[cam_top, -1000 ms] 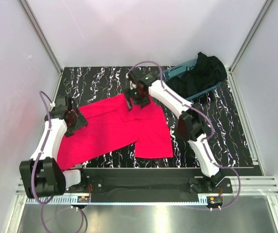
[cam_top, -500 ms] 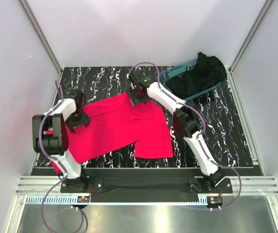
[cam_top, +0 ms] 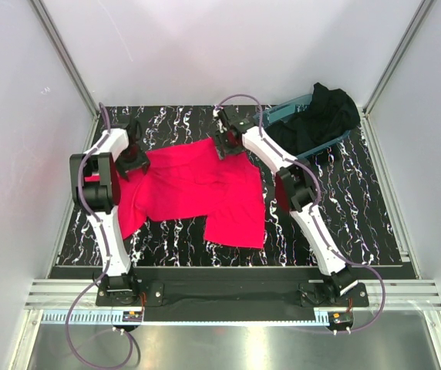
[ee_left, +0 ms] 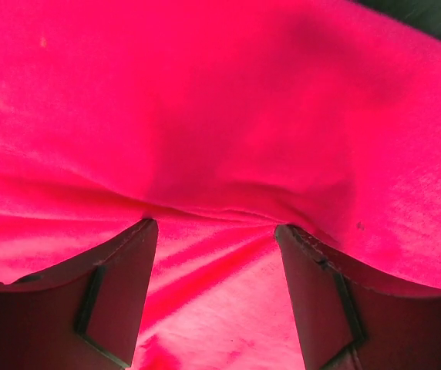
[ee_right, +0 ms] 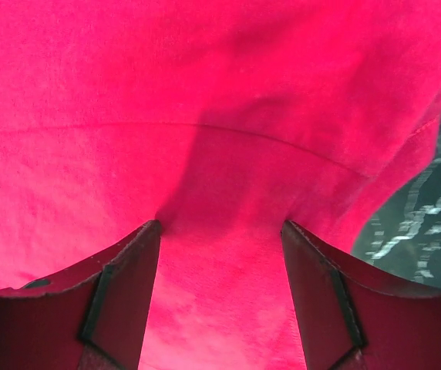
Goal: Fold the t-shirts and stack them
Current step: Fold the tshirt
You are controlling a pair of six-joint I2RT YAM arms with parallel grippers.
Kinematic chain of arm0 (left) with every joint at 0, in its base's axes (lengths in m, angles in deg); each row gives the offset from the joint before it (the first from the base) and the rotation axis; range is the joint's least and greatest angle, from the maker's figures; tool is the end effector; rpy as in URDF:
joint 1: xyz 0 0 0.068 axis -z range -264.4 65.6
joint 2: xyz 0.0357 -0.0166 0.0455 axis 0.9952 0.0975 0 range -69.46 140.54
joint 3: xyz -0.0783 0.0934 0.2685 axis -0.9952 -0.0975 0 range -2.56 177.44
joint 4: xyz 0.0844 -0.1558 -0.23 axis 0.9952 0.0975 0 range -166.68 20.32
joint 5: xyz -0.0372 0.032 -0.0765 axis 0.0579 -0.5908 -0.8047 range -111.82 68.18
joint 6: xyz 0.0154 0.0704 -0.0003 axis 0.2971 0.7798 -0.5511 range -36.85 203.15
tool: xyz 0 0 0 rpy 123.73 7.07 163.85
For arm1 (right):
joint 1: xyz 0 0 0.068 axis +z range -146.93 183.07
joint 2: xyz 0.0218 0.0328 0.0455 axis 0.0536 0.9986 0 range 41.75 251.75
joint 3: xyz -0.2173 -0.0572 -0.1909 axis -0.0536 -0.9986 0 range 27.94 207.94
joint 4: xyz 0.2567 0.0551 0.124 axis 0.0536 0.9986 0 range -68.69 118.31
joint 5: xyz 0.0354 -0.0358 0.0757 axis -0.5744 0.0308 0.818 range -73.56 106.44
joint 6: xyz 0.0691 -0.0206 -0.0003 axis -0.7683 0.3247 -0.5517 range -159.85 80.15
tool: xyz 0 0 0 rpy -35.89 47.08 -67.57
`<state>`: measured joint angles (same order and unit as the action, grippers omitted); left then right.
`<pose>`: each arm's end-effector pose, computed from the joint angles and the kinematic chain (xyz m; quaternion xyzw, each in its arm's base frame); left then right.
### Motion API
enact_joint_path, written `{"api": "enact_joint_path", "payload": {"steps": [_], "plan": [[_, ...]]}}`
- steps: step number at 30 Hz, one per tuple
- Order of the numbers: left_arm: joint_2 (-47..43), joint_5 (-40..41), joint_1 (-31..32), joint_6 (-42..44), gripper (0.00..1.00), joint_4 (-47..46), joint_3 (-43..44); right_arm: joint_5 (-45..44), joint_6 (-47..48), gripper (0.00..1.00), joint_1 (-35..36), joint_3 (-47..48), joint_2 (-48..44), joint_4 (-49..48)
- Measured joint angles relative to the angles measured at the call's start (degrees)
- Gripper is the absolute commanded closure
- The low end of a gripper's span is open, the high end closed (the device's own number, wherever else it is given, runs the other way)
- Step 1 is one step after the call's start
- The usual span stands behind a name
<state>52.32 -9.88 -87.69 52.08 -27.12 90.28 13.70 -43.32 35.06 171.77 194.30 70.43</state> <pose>0.4662 0.0391 0.1467 -0.3022 0.9424 0.0766 0.1215 0.5333 0.3298 0.1500 -0.2302 0.9326 0.0624 0.2707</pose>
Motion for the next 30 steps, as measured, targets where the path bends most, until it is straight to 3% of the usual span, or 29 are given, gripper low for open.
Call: {"api": "enact_joint_path", "payload": {"steps": [4,9,13,17,21,24,27,30], "plan": [[3.43,-0.48,0.22,0.70,0.30,0.33,6.05,1.84,-0.04,0.26,-1.53,0.46,0.00,0.00],[0.09,0.85,0.31,0.66,0.29,0.94,3.85,3.89,-1.49,0.23,-1.51,0.48,-0.68,0.63],[-12.22,3.23,0.35,0.28,0.29,1.60,-6.01,3.91,-4.07,0.23,-1.03,-0.13,-4.87,3.39],[-32.87,4.96,0.26,-2.51,0.37,2.69,-19.80,4.57,-7.06,0.23,-0.44,-3.58,-13.60,6.88],[-55.01,4.37,-2.12,-6.01,0.44,2.32,-35.60,6.69,-9.14,0.31,1.60,-17.68,-28.20,7.48],[-63.47,2.71,-7.39,-7.45,0.46,3.10,-44.61,9.57,-10.84,0.37,3.85,-29.44,-37.35,7.76],[-64.00,1.51,-11.02,-8.68,0.40,3.98,-48.70,13.00,-12.92,0.40,5.33,-40.04,-43.50,7.91],[-60.87,-0.04,-13.16,-9.99,0.39,2.47,-49.68,15.04,-14.36,0.44,5.18,-47.84,-46.62,8.85]]}}
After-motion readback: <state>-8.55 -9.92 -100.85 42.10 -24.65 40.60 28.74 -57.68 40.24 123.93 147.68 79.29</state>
